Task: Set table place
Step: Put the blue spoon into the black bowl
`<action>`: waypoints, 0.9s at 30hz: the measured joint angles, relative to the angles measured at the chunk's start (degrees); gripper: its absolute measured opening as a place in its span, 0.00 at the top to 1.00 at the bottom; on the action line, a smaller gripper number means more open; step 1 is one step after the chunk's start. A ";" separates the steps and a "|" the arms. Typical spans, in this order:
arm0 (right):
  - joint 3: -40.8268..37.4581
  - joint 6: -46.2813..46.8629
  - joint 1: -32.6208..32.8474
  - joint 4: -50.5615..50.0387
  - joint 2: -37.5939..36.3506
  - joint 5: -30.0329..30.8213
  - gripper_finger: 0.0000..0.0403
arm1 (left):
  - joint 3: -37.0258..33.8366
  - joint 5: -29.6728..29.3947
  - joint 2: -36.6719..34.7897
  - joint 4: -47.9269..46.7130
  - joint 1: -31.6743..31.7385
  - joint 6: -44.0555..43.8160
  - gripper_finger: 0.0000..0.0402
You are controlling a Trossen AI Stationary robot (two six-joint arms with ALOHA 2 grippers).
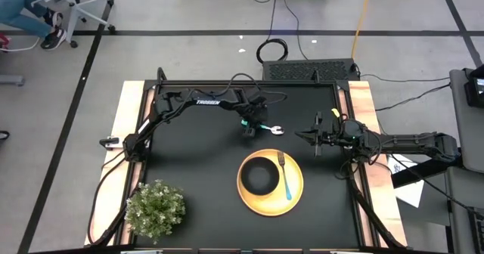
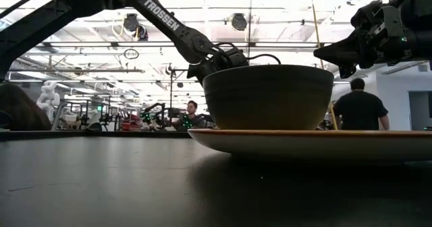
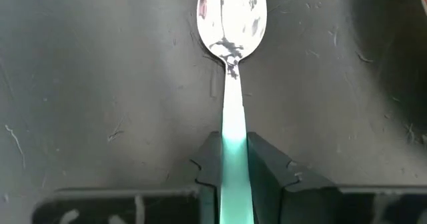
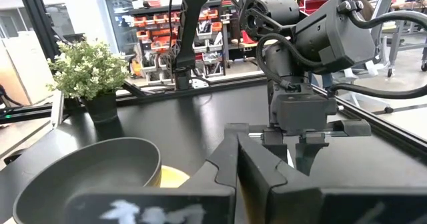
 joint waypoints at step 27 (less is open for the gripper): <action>0.00 0.61 0.02 -0.28 0.15 -0.04 1.00 | -0.01 -4.92 -4.43 1.16 -0.17 -1.49 0.88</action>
